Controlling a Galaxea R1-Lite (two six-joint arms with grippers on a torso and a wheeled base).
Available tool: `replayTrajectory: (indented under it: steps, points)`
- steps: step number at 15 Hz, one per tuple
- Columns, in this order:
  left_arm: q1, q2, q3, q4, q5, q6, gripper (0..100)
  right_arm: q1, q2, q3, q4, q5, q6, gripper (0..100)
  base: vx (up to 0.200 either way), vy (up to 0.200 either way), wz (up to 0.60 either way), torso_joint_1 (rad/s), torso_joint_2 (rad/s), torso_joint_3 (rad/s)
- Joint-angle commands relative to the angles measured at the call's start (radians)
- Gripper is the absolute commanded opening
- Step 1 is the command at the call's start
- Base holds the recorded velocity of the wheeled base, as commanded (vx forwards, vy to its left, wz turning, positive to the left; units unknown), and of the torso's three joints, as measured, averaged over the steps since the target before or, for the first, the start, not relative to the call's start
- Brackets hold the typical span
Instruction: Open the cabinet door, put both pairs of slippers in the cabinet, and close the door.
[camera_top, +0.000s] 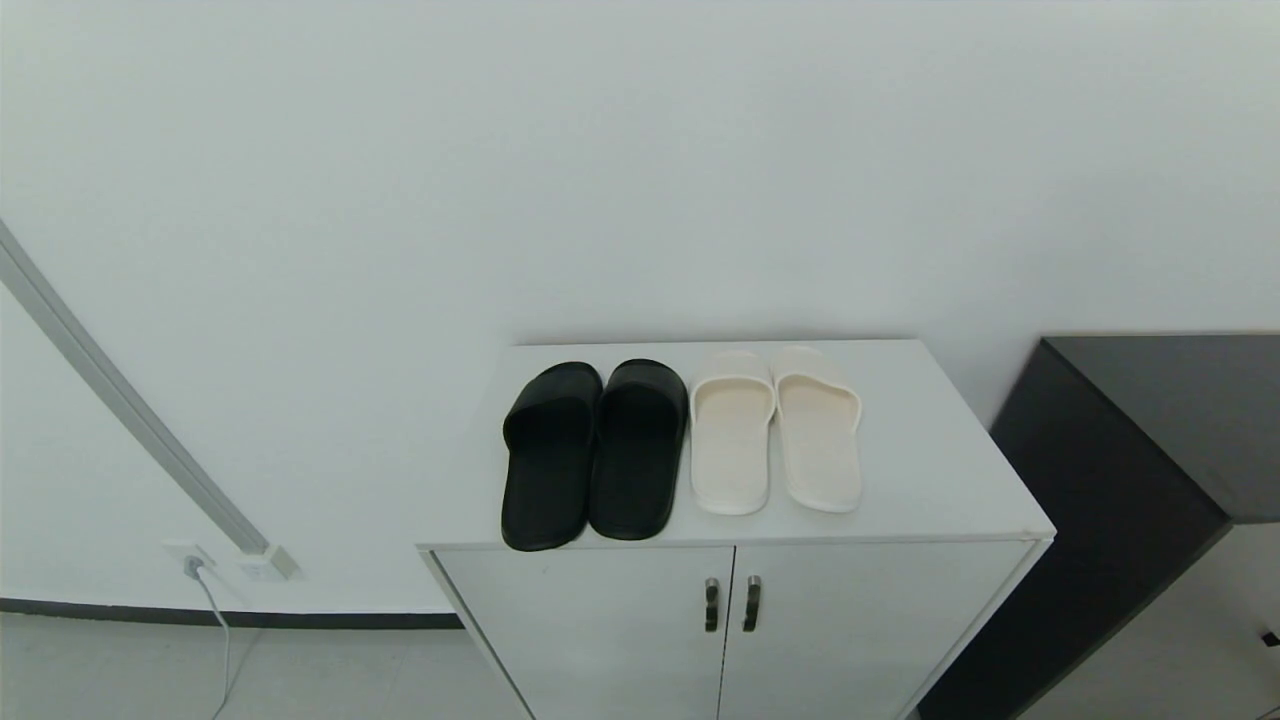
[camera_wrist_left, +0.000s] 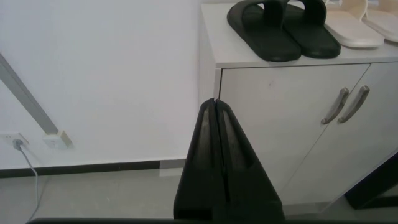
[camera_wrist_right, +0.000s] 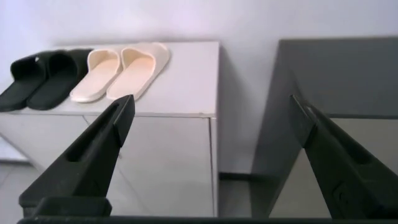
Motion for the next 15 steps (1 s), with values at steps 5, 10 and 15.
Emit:
replayTrajectory:
  steps: [5, 10, 15]
  points:
    - [0.001, 0.001, 0.000, 0.000, -0.001, -0.001, 0, 0.637, 0.759, -0.180, -0.358, -0.488, 0.212, 100, 0.000, 0.000, 0.00, 0.000, 0.00, 0.000]
    - [-0.001, 0.001, 0.000, 0.000, -0.001, 0.000, 0, 0.744, 1.041, -0.413, -0.376, -0.649, 0.243, 100, 0.000, 0.000, 0.00, 0.000, 0.00, 0.000]
    - [-0.001, 0.001, 0.000, 0.000, -0.001, -0.001, 0, 0.795, 1.274, -0.551, -0.461, -0.770, 0.242, 100, 0.000, 0.000, 0.00, 0.000, 0.00, 0.000]
